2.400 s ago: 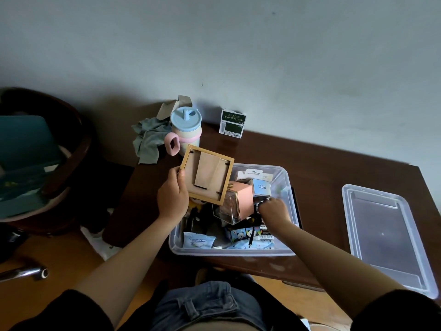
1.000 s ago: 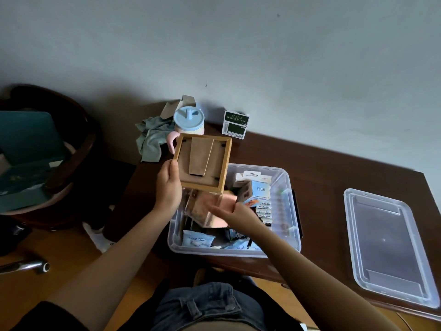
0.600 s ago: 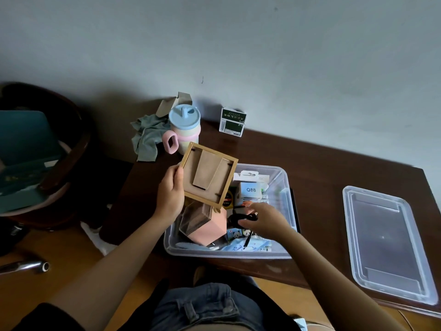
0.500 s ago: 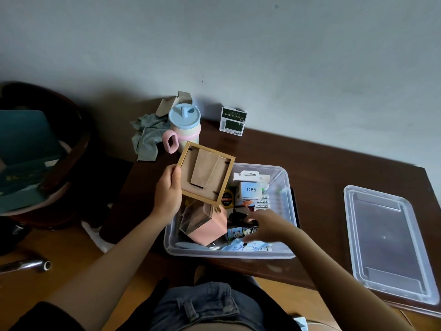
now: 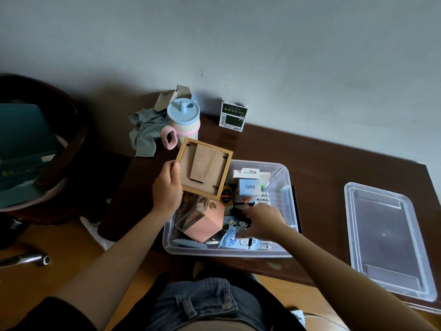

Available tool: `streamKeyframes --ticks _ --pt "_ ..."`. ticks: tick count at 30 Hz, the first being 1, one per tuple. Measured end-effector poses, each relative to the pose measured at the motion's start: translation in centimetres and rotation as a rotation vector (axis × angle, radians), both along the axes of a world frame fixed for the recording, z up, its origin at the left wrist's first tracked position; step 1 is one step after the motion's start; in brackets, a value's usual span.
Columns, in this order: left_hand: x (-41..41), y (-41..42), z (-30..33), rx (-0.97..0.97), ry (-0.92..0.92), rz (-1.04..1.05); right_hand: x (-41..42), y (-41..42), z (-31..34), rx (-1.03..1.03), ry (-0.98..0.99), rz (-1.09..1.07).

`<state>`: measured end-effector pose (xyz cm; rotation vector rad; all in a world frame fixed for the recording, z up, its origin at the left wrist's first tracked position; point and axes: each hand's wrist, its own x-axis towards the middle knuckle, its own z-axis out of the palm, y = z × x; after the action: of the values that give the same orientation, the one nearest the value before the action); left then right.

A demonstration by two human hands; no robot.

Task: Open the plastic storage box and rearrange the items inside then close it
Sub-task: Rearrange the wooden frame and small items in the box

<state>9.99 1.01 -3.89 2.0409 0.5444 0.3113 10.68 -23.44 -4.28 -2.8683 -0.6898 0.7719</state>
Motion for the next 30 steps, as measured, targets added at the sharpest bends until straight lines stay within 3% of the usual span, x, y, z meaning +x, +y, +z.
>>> streamKeyframes --ticks 7,12,15,19,25,30 --pt "0.0 -0.1 0.1 -0.007 0.013 0.021 0.0 0.4 0.9 0.171 0.067 -0.177" --pt "0.0 -0.1 0.1 -0.008 0.01 0.017 1.0 1.0 1.5 0.393 0.153 -0.416" --pt "0.0 -0.3 0.1 0.006 0.012 0.015 0.2 3.8 1.8 0.464 0.319 -0.269" --pt "-0.1 0.1 0.3 -0.049 0.017 -0.029 0.1 4.8 2.6 0.445 0.332 -0.178" --pt "0.3 1.2 0.7 -0.288 -0.025 -0.081 -1.2 1.2 3.4 0.602 0.419 -0.051" --pt "0.1 1.7 1.1 -0.265 0.012 -0.218 0.2 0.2 4.4 0.712 0.514 -0.294"
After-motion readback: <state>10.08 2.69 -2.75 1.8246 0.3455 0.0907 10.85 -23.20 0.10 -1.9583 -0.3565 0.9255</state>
